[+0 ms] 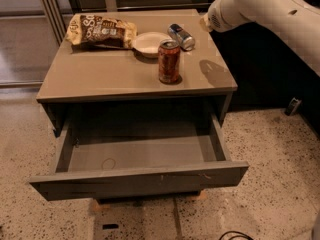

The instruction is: Place redbull can into top drawer

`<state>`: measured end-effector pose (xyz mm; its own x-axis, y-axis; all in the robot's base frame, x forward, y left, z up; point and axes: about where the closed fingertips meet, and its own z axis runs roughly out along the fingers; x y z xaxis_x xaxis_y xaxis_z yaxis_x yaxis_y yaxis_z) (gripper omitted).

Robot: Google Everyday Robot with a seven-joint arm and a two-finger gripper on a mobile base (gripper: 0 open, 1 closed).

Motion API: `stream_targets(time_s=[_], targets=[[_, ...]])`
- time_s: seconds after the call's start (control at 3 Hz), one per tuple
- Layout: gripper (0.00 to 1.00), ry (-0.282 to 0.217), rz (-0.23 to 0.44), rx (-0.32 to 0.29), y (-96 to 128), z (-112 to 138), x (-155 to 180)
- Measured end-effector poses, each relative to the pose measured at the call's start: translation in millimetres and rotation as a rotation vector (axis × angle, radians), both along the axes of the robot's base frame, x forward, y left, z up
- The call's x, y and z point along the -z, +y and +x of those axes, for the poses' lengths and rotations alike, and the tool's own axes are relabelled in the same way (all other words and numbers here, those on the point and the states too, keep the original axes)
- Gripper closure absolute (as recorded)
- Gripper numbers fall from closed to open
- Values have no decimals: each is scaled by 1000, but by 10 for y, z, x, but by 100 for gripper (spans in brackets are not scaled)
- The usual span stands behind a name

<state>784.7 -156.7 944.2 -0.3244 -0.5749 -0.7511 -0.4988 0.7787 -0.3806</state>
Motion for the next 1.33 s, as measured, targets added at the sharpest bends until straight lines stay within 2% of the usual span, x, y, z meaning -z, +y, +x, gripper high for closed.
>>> stream_targets(time_s=[0.67,1.0,1.33], targets=[[20,-9,74,3,239,266,216],[5,-3,91,7,307,390,372],[10,12,107,11,362,537,533]])
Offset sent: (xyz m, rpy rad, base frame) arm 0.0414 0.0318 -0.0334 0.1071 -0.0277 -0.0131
